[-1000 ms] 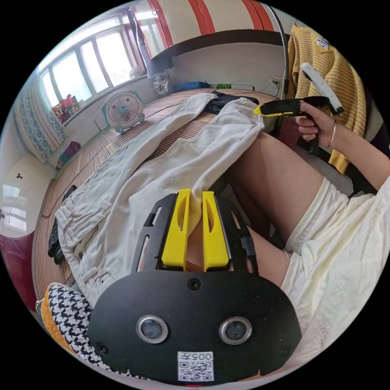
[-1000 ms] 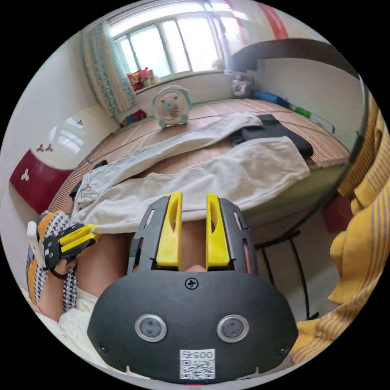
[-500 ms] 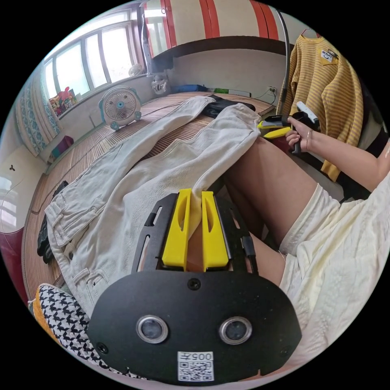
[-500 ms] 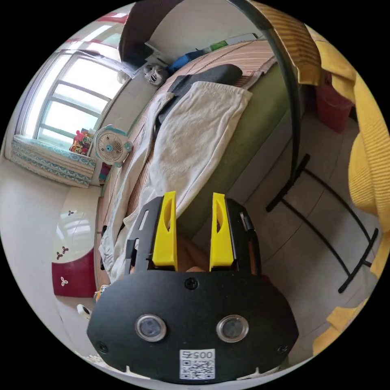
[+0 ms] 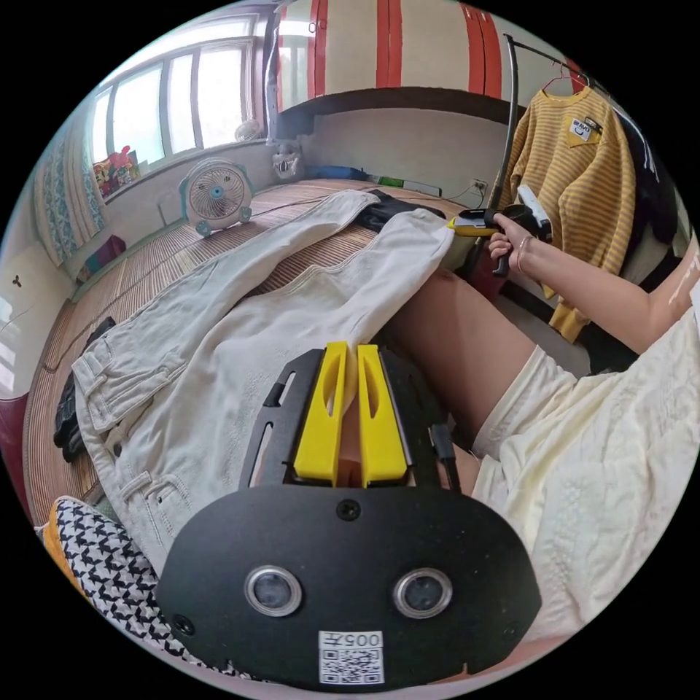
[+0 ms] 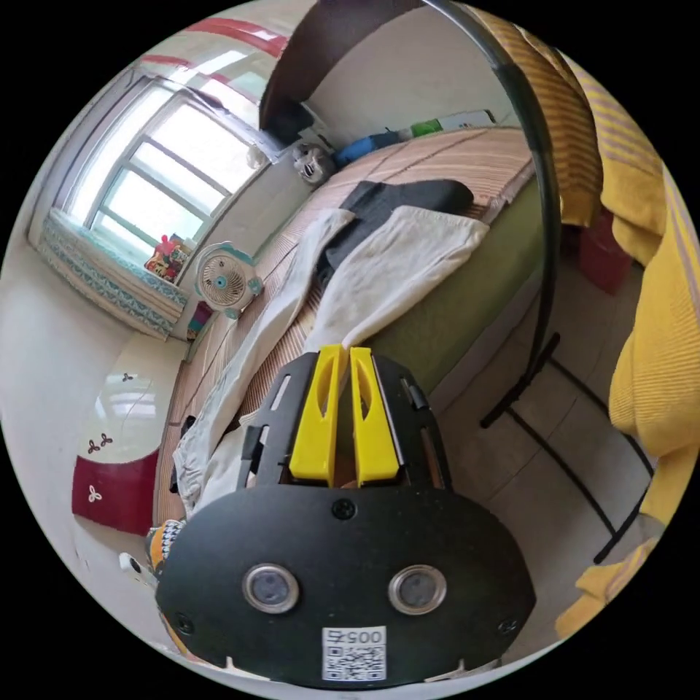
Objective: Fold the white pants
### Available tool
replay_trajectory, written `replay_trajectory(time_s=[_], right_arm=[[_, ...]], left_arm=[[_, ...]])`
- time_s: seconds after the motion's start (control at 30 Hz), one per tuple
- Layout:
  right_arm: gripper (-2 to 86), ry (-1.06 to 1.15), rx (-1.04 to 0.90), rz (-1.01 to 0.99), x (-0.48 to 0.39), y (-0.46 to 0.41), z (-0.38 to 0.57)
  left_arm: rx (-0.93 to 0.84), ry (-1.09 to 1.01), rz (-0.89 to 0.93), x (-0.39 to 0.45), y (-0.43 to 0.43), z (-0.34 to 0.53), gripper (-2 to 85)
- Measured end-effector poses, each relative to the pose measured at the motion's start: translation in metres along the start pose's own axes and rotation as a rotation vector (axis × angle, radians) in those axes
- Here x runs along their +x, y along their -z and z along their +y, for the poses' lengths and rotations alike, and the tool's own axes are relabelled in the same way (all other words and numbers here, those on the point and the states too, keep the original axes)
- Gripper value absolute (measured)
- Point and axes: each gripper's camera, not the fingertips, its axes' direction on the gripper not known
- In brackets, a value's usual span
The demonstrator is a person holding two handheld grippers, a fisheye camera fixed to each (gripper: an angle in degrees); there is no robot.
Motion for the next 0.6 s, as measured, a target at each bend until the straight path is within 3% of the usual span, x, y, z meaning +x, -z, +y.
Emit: replay_trajectory(time_s=[0.6], right_arm=[[-1.1,0.273,0.338,0.038,-0.096,0.119,0.092]], left_arm=[[0.081,-0.150,0.079,0.011,0.077,-0.018,2.6]])
